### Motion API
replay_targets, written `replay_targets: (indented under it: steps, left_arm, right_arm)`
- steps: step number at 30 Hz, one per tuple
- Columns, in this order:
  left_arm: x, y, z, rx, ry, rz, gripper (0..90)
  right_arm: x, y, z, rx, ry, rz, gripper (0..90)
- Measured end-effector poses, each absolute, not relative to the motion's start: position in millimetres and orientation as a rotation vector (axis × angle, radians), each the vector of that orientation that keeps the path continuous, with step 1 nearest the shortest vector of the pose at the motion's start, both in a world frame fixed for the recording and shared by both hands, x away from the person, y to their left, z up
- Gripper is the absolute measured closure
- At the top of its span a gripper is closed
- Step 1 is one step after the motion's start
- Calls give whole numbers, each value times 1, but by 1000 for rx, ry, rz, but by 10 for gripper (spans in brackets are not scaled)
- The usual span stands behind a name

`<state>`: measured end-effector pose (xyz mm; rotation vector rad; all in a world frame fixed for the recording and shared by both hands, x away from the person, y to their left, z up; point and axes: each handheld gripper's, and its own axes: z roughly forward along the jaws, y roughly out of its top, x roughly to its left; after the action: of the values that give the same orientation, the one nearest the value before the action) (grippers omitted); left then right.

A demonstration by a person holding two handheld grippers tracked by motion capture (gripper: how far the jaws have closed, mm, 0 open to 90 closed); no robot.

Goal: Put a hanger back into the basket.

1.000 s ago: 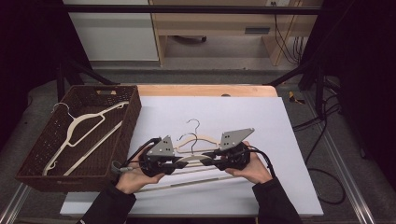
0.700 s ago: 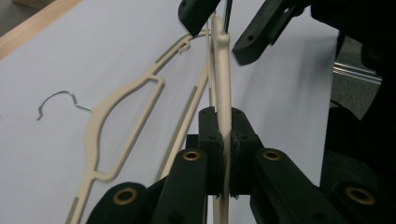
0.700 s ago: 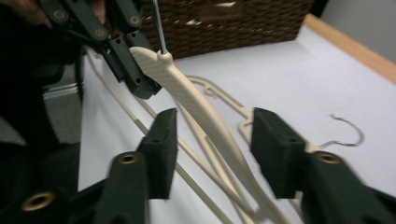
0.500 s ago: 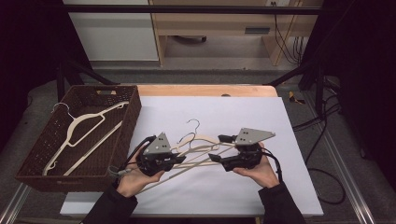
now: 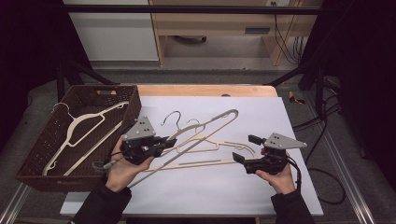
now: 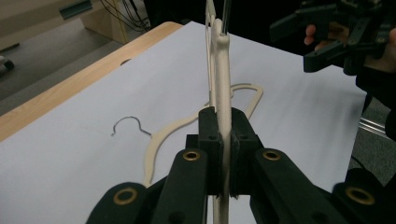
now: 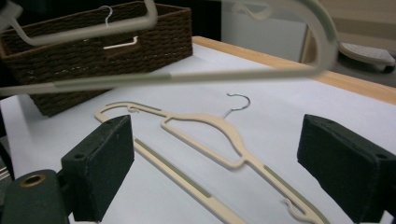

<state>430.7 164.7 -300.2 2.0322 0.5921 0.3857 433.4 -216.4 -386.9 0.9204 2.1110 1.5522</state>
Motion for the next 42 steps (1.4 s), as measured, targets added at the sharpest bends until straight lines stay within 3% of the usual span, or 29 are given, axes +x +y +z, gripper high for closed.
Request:
replay_targets:
  steps: [18,32,42]
  left_arm:
    - [451,232,-234,1953,648,493,860]
    - [491,324,-241,1942,790,530,860]
    - [496,379,-255,1915,873,573,860]
  right_arm:
    - [428,-232,-388,1022,2010,1492,53]
    - [429,-232,-389,1028,2025,1477,49]
    - [430,-231,-390,1030,2031,1470,48]
